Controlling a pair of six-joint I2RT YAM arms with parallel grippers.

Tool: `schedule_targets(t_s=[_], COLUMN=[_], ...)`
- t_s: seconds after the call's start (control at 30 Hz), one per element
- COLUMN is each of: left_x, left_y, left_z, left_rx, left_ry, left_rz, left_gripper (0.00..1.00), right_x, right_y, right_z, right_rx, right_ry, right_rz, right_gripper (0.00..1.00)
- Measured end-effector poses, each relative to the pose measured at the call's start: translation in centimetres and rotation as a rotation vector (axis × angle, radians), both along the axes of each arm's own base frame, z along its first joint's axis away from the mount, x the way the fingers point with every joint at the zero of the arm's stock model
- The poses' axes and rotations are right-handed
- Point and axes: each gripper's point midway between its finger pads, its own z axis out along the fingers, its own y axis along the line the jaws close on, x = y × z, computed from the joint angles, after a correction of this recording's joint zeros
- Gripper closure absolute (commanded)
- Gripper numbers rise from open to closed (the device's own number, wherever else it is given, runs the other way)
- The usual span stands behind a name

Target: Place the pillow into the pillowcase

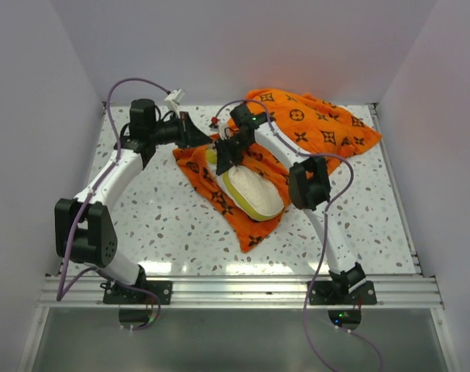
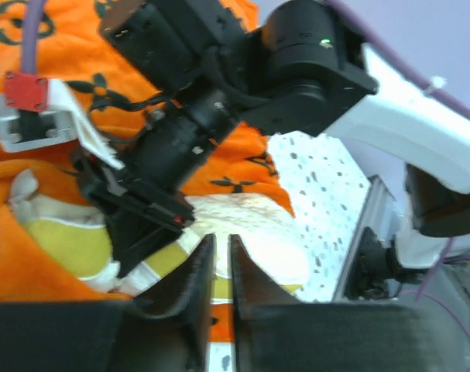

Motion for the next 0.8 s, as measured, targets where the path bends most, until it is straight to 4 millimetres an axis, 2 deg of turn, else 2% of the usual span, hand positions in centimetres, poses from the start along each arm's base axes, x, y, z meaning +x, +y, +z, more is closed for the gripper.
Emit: schedule_targets(t_s=[0.03,0.1,0.13,0.23,0.33,0.5,0.63,0.8], left_x=[0.0,1.0,1.6,3.2,3.7,3.4,3.5,4.0], left_y=[0.0,0.9,1.7,3.8,4.4,3.1,3.3,3.7], left_z=[-0.3,-1.2,-1.6,-3.4,-5.6,-10.8,-14.4,-16.1], left_rx=[0.004,0.042,0.07,0.186,0.307,0.482,0.576,0.625], left_ry=[0.01,0.02,0.016,-0.003,-0.021,0.005,0.051,0.066], left_rz=[0.006,0.074,0.117,0.234,0.289,0.291,0.31,0.342], left_gripper=[0.63,0.56,0.49,0.41,0.41,0.42,0.47,0.53], right_x=[0.0,0.1,0.0,-0.1,-0.2,-0.1,-0.1,-0.1], right_y=[0.1,0.0,0.0,0.0,0.1,0.1,0.1,0.2], right_z=[0.1,0.1,0.0,-0.6,-0.6,-0.6,-0.6,-0.6], right_rx=[0.0,-0.007,-0.01,-0.011,-0.002,-0.002,-0.002,-0.002], right_ry=[0.0,-0.002,0.0,0.009,0.01,0.011,0.011,0.013], right_rz=[-0.003,-0.008,-0.009,-0.013,-0.018,-0.02,-0.021,-0.025], right_gripper=[1.0,1.0,1.0,1.0,1.0,1.0,1.0,1.0])
